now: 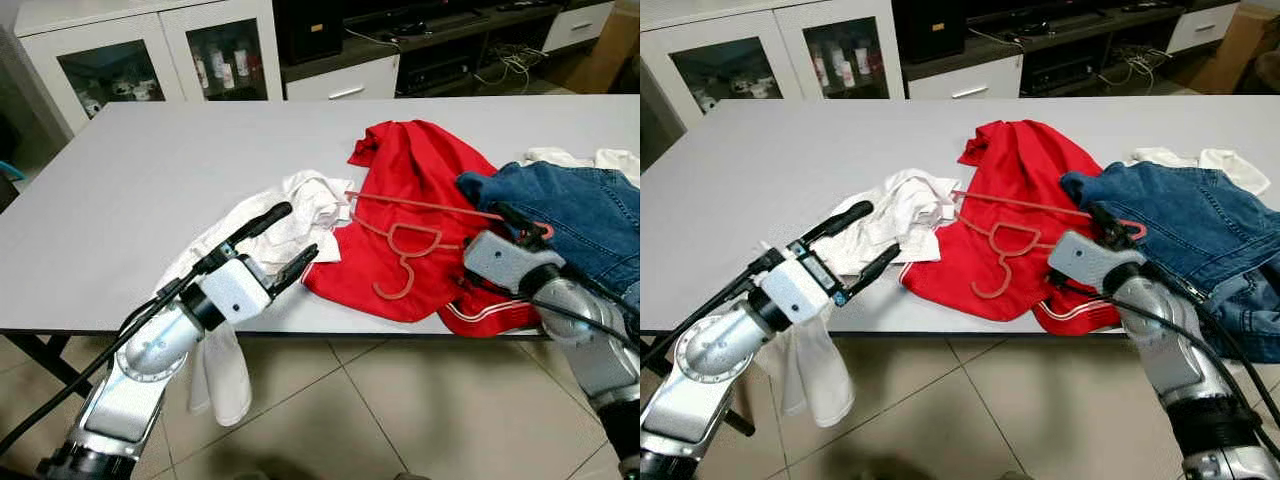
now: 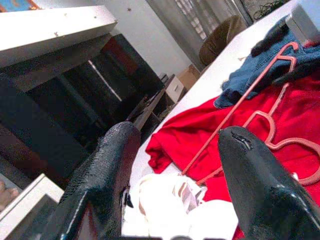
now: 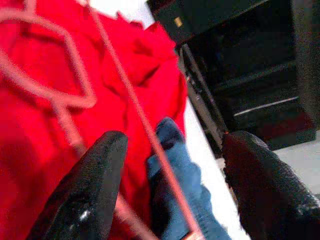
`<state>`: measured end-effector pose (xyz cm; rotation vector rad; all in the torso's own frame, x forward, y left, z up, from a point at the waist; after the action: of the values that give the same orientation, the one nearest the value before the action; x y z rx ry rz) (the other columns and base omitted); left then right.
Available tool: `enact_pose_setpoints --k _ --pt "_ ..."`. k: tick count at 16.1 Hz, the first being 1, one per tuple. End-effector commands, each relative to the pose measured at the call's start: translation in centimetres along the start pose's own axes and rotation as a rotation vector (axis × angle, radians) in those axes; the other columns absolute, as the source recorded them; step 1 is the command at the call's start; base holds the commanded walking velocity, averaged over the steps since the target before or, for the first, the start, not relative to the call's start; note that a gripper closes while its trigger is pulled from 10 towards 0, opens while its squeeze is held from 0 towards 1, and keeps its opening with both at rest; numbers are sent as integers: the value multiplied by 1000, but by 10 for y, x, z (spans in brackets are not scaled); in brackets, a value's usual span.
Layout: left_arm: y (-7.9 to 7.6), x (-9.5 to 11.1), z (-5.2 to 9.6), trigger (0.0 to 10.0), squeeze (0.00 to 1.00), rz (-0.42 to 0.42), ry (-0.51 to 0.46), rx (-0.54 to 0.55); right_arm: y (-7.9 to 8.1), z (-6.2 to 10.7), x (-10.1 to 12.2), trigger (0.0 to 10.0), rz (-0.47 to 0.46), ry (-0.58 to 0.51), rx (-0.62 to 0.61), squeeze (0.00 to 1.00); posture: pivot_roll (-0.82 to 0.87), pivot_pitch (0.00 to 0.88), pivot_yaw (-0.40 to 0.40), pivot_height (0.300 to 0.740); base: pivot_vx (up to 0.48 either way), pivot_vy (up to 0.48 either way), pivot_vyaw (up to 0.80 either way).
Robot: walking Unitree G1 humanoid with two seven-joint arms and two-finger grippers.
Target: Hang hanger
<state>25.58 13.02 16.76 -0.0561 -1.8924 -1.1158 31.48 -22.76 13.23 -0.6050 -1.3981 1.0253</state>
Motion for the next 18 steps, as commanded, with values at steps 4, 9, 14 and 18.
enact_pose_setpoints --k 4,9,14,18 --pt "4 -3 -5 10000 0 -20 4 10 -10 -9 20 10000 -105 -66 -84 0 -70 0 72 740 0 -74 0" --pt "6 -6 -7 10000 0 -25 10 29 -7 -14 34 10000 -139 -109 -89 0 -63 0 72 740 0 -463 0" --pt "6 -7 -7 10000 0 -26 11 39 -7 -16 40 10000 -150 -130 -93 0 -60 0 70 740 0 -472 0" --pt "4 -6 -8 10000 0 -25 10 40 -8 -17 43 10000 -144 -142 -96 0 -60 0 66 740 0 -455 0"
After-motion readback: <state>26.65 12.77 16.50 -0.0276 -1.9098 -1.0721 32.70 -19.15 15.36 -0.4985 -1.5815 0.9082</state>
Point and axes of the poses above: a point about 5 cm out from each wrist's last joint towards the gripper, its own z axis pointing back from the gripper into the wrist, its own x axis along the axis of the wrist's last joint, y = z × x, the point moved 1 cm from there along -z, pointing out of the wrist towards the gripper, and after that the axes turned 2 degrees about -z, right-handed, at the moved point
